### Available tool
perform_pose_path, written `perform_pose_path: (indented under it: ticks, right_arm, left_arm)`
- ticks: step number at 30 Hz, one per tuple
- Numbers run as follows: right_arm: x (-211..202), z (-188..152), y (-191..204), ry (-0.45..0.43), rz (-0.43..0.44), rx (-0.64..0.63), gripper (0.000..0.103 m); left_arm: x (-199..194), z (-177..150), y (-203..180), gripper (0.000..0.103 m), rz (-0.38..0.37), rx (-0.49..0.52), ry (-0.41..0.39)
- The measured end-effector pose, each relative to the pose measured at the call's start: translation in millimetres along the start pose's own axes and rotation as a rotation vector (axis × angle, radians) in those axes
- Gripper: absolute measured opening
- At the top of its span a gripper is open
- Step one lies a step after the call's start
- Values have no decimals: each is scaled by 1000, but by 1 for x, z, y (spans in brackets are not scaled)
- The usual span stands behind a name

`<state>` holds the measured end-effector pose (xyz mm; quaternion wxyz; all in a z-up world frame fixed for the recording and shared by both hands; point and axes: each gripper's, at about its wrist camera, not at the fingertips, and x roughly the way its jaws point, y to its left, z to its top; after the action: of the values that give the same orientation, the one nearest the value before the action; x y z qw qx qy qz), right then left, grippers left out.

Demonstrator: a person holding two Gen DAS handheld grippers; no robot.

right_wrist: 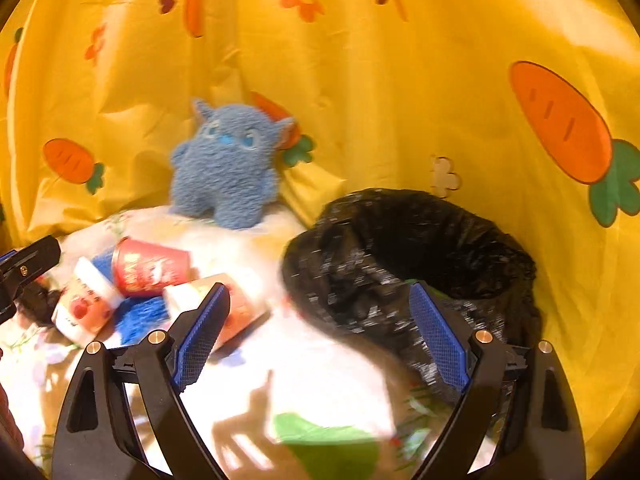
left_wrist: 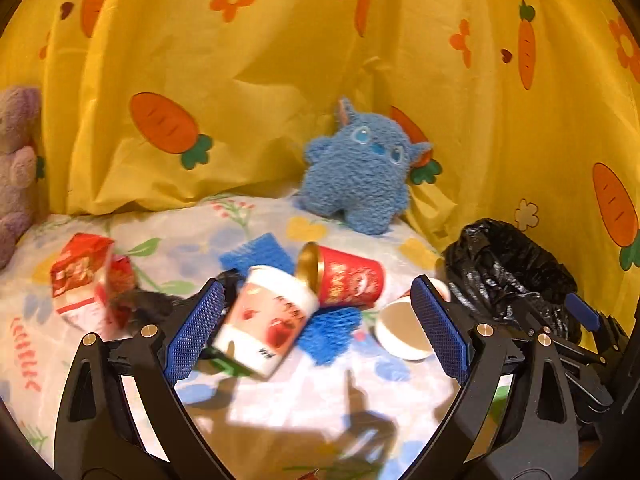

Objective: Collect trash
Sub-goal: 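Move both open tools back over the paper cups on the table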

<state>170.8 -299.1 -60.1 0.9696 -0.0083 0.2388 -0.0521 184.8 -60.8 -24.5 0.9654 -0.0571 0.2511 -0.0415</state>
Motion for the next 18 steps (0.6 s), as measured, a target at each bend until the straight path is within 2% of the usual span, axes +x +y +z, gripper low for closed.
perform_pose_path:
  ticks: [5, 10, 18]
  right_arm:
    - [-6, -8, 39, 15, 70, -58, 88]
    - [-1, -15, 66, 31, 104, -101, 88]
    - [20, -23, 84, 63, 98, -126, 88]
  left_arm:
    - [-25, -12, 56, 93, 121, -87, 11]
    - [-47, -25, 98, 93, 229, -138, 3]
    - [-62, -38, 127, 93, 309, -181, 5]
